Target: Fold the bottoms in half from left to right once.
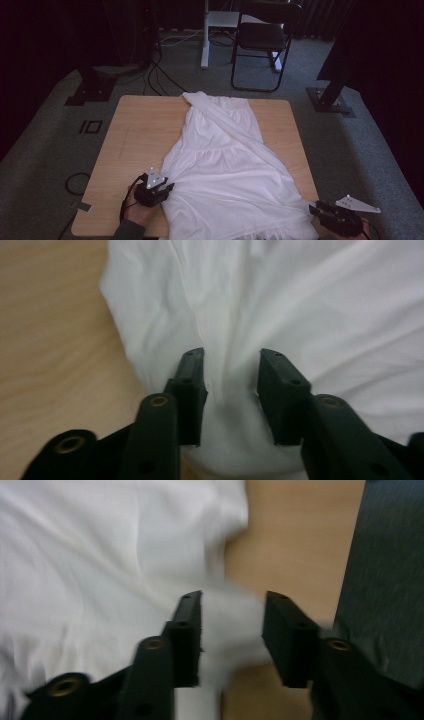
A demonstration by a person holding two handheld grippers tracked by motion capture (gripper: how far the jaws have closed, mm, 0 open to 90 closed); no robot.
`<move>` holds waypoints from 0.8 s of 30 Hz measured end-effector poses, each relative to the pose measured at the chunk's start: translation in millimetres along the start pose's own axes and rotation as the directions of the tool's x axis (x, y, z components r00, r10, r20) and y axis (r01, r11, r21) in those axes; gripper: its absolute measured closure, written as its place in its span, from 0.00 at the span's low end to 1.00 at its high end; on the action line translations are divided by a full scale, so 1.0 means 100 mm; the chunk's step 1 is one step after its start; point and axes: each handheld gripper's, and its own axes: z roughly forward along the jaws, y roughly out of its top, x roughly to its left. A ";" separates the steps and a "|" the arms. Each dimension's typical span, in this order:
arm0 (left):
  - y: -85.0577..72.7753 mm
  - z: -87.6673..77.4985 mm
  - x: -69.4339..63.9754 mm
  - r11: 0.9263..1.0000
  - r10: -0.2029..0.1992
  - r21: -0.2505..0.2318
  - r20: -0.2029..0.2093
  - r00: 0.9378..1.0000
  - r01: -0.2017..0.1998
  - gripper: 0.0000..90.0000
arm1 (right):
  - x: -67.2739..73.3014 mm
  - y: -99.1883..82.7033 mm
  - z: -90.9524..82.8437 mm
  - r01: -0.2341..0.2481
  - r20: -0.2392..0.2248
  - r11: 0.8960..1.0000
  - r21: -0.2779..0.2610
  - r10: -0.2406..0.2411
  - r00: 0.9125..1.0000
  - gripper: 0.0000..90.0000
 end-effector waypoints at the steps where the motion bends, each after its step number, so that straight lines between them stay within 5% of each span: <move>1: 0.04 0.00 0.01 1.000 0.001 -0.012 -0.004 1.000 -0.001 0.67 | 0.01 0.08 0.01 0.008 -0.009 0.999 -0.031 -0.008 1.000 0.58; 5: 0.20 0.09 0.09 0.999 0.008 -0.031 -0.028 1.000 -0.009 0.60 | 0.05 0.36 0.16 0.048 -0.017 0.996 -0.076 -0.050 0.999 0.54; 7: 0.37 0.25 0.16 1.000 0.002 -0.028 -0.022 1.000 -0.002 0.58 | 0.14 0.75 0.53 0.110 -0.018 0.991 -0.079 -0.112 0.994 0.53; 9: 0.42 0.30 0.18 1.000 0.013 -0.023 -0.024 1.000 -0.013 0.56 | 0.15 0.82 0.63 0.128 -0.029 0.989 -0.077 -0.131 0.991 0.53; 11: 0.52 0.48 0.23 1.000 0.007 -0.005 -0.026 1.000 -0.007 0.56 | 0.23 1.10 1.00 0.166 -0.062 0.984 -0.063 -0.170 0.984 0.53; 14: 0.55 0.65 0.24 1.000 -0.009 0.020 -0.004 1.000 0.009 0.56 | 0.30 1.31 1.34 0.200 -0.066 0.979 -0.043 -0.202 0.977 0.53; 20: 0.53 0.82 0.12 0.997 0.036 0.061 0.021 0.999 -0.038 0.58 | 0.38 1.62 1.84 0.217 -0.073 0.976 -0.014 -0.217 0.973 0.49; 24: 0.49 0.87 0.11 0.993 0.043 0.111 0.027 0.999 -0.045 0.77 | 0.44 1.79 2.19 0.239 -0.079 0.971 0.026 -0.236 0.968 0.45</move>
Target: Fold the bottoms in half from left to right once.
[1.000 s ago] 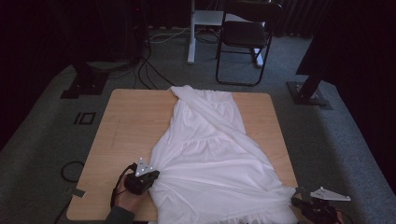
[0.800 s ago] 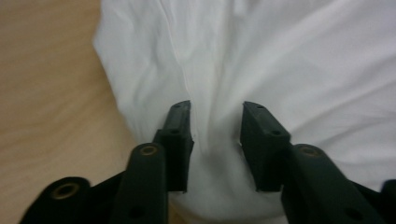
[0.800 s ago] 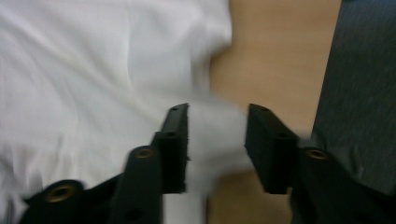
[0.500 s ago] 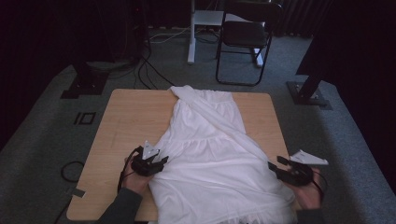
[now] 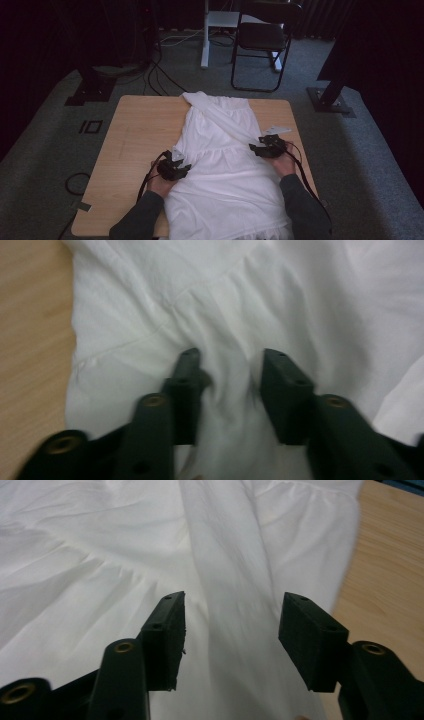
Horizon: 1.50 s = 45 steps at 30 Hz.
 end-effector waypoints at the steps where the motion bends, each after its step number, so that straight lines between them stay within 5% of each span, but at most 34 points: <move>1: 0.00 0.00 0.01 1.000 -0.008 0.000 0.011 1.000 0.008 0.83 | 0.01 0.04 0.09 0.004 0.002 1.000 0.016 -0.004 1.000 0.42; 4: -0.01 -0.03 0.04 1.000 -0.019 0.001 0.002 1.000 0.019 0.98 | 0.04 0.12 0.33 0.034 0.031 0.997 0.073 -0.036 0.999 0.46; 7: -0.04 -0.11 0.03 0.999 -0.020 -0.028 -0.014 1.000 0.020 0.99 | 0.01 0.18 0.43 0.083 0.112 0.989 0.126 -0.097 0.989 0.73; 9: -0.09 -0.23 0.06 0.997 -0.040 -0.062 -0.008 0.999 0.039 0.99 | -0.15 0.21 0.39 0.000 0.167 0.995 0.097 -0.016 0.986 0.88; 11: -0.15 -0.33 0.10 0.994 -0.061 -0.089 -0.001 0.998 0.061 0.99 | -0.32 0.21 0.33 -0.117 0.190 0.992 0.051 0.105 0.976 0.93; 13: -0.20 -0.37 0.12 0.994 -0.069 -0.084 0.002 0.998 0.069 0.99 | -0.39 0.18 0.33 -0.162 0.183 0.986 0.049 0.151 0.971 0.93; 16: -0.28 -0.33 0.13 0.997 -0.064 -0.050 0.003 0.998 0.064 0.99 | -0.32 0.11 0.44 -0.127 0.189 0.986 0.108 0.105 0.976 0.92; 20: -0.37 -0.36 0.05 0.998 -0.046 -0.037 -0.002 0.999 0.046 0.99 | -0.26 -0.09 0.45 -0.165 0.148 0.977 0.131 0.146 0.978 0.92; 30: -0.80 -0.73 -0.28 0.999 -0.042 -0.019 0.078 0.996 0.043 0.98 | 0.11 -0.66 -0.13 -0.178 0.029 0.979 0.099 0.176 0.984 0.90; 34: -0.88 -0.86 -0.39 1.000 -0.001 -0.015 0.121 0.993 0.003 0.96 | 0.26 -0.85 -0.36 -0.178 -0.014 0.977 0.121 0.181 0.983 0.86; 36: -0.84 -0.91 -0.36 0.997 -0.015 -0.070 0.125 0.992 0.024 0.80 | 0.28 -0.85 -0.44 -0.179 -0.024 0.974 0.138 0.184 0.983 0.74; 38: -0.73 -0.94 -0.29 0.992 -0.035 -0.114 0.101 0.994 0.046 0.63 | 0.29 -0.75 -0.51 -0.164 -0.011 0.982 0.091 0.166 0.986 0.61; 42: -0.37 -0.87 -0.18 0.986 0.003 -0.169 0.047 0.999 0.005 0.59 | 0.35 -0.38 -0.48 -0.095 -0.029 0.995 0.027 0.096 0.995 0.52; 45: -0.13 -0.59 -0.16 0.990 0.025 -0.140 0.042 0.999 -0.019 0.60 | 0.51 -0.12 -0.23 -0.009 -0.042 0.999 0.031 0.011 0.999 0.50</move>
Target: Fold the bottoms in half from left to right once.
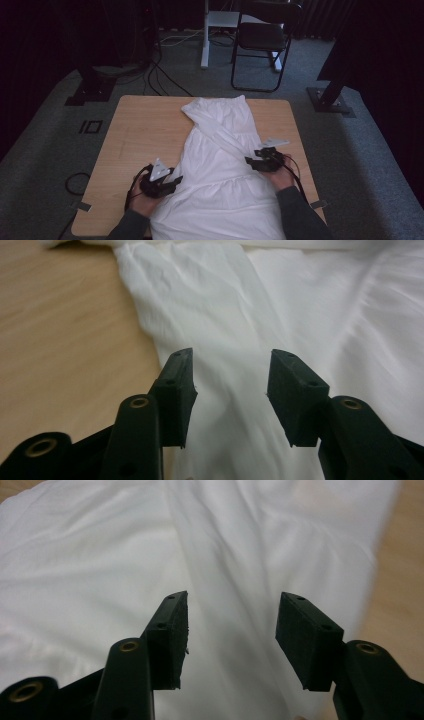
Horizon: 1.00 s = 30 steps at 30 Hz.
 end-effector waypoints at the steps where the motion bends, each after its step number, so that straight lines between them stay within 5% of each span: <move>1: 0.00 0.00 0.00 1.000 0.000 0.000 0.000 1.000 0.000 0.60 | 0.00 0.00 0.00 0.000 0.000 1.000 0.000 0.000 1.000 0.50; 5: -0.03 0.51 -0.02 0.994 0.019 0.109 0.004 1.000 -0.019 0.59 | 0.18 0.20 0.54 0.100 0.048 0.992 0.076 -0.104 0.993 0.51; 8: -0.10 0.52 0.00 0.996 -0.015 0.083 0.016 1.000 0.014 0.57 | 0.05 0.24 0.68 0.099 0.115 0.988 0.117 -0.113 0.987 0.80; 10: -0.14 0.51 0.02 0.998 -0.028 0.064 0.026 0.999 0.026 0.57 | -0.19 0.28 0.62 0.004 0.178 0.997 0.082 -0.019 0.984 0.94; 12: -0.17 0.49 0.04 0.998 -0.034 0.051 0.037 0.999 0.032 0.57 | -0.50 0.28 0.48 -0.123 0.234 0.992 0.003 0.119 0.965 0.97; 13: -0.17 0.49 0.04 0.998 -0.034 0.051 0.037 0.999 0.032 0.57 | -0.50 0.28 0.48 -0.123 0.234 0.992 0.003 0.119 0.965 0.97; 15: -0.18 0.49 0.05 0.998 -0.041 0.046 0.041 0.998 0.039 0.57 | -0.75 0.18 0.41 -0.223 0.206 0.975 -0.015 0.221 0.953 0.97; 18: -0.19 0.48 0.02 0.999 -0.026 0.048 0.030 0.999 0.024 0.57 | -0.71 0.03 0.55 -0.180 0.206 0.983 0.046 0.167 0.964 0.94; 21: -0.23 0.42 -0.03 0.999 -0.022 0.047 0.029 0.999 0.021 0.57 | -0.69 -0.08 0.57 -0.226 0.181 0.974 0.024 0.218 0.959 0.94; 23: -0.26 0.39 -0.05 0.999 -0.022 0.048 0.031 0.999 0.020 0.57 | -0.65 -0.12 0.52 -0.217 0.168 0.976 0.033 0.209 0.964 0.92; 30: -0.61 -0.04 -0.49 0.999 -0.006 0.042 0.055 0.998 0.004 0.58 | -0.27 -0.50 0.15 -0.149 0.116 0.988 0.047 0.143 0.983 0.86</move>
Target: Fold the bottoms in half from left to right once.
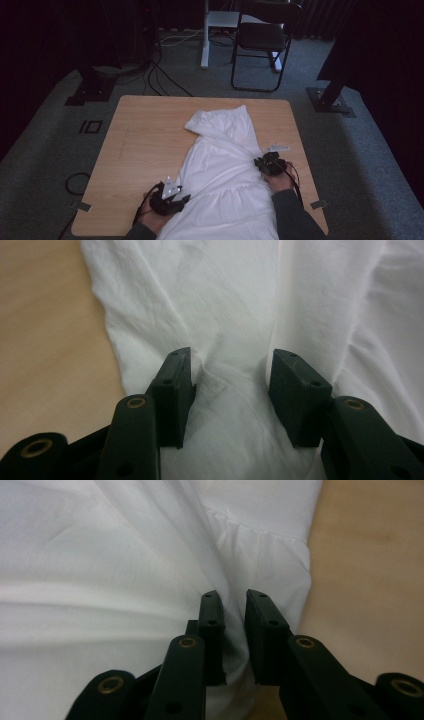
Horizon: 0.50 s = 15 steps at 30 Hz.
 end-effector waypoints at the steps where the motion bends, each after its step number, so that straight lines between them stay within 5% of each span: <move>1: -0.03 -0.04 -0.05 1.000 0.008 0.005 0.010 1.000 -0.008 0.58 | 0.03 -0.07 -0.06 0.000 -0.009 1.000 0.000 0.000 1.000 0.86; 6: -0.01 -0.15 -0.06 1.000 0.018 -0.012 0.040 0.999 -0.018 0.58 | 0.10 -0.19 -0.23 -0.011 -0.046 0.999 0.035 0.012 0.999 0.73; 10: 0.23 -0.21 0.06 0.996 0.017 -0.089 0.002 1.000 -0.017 0.52 | 0.14 0.06 -0.30 0.011 -0.080 0.999 -0.048 -0.015 0.997 0.53; 11: 0.45 -0.17 0.14 0.992 0.040 -0.123 -0.016 0.999 -0.042 0.52 | 0.19 0.18 -0.31 0.043 -0.084 0.996 -0.078 -0.050 0.995 0.52; 13: 0.55 -0.10 0.18 0.991 0.059 -0.118 -0.014 0.998 -0.060 0.51 | 0.24 0.26 -0.29 0.067 -0.089 0.993 -0.093 -0.076 0.993 0.52; 15: 0.73 0.27 0.27 0.996 0.071 -0.049 -0.005 0.997 -0.071 0.51 | 0.44 0.57 -0.15 0.151 -0.109 0.982 -0.111 -0.163 0.981 0.51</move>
